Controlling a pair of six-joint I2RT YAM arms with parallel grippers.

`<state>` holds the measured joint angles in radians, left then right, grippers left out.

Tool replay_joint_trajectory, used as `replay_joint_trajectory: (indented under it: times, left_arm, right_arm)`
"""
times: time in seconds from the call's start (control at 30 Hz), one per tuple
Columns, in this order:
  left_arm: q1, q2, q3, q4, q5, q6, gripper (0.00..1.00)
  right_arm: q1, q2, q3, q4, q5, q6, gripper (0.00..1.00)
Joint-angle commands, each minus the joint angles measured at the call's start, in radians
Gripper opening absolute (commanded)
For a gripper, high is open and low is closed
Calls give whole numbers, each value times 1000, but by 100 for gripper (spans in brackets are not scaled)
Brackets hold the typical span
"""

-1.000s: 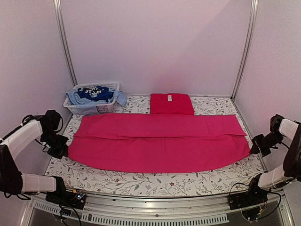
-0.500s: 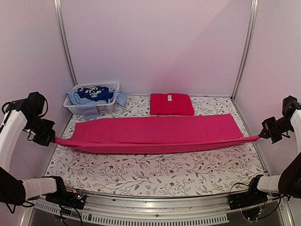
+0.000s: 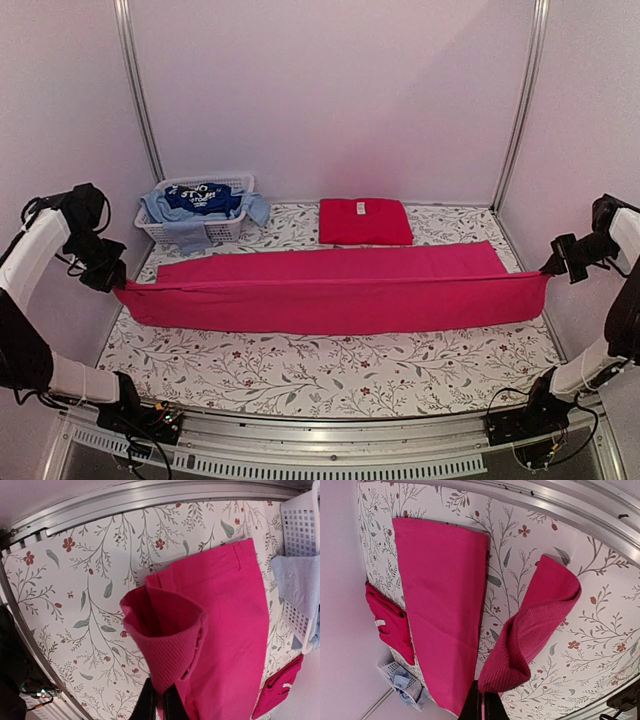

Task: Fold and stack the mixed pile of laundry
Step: Fold the flattened trousers at the center of the board.

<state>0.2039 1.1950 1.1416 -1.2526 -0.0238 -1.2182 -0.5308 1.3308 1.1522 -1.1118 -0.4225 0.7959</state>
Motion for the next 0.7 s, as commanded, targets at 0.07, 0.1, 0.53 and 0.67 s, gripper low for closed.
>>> replay_joint_trajectory:
  times: [0.07,0.1,0.53,0.67]
  left_arm:
    - [21,143,107,274,-91,82,0]
    - [20,175,124,292,-87,84,0]
    - [5,637,334,530,-77,180,0]
    - [0,751,339,653,-33,213,15]
  right_arm:
    - [36,213,159,319,-30,29,0]
    - [52,255,187,336,-43,29,0]
    - [197,829,684,407,-81,44,0]
    - [203,924,707,436,-100,12,19]
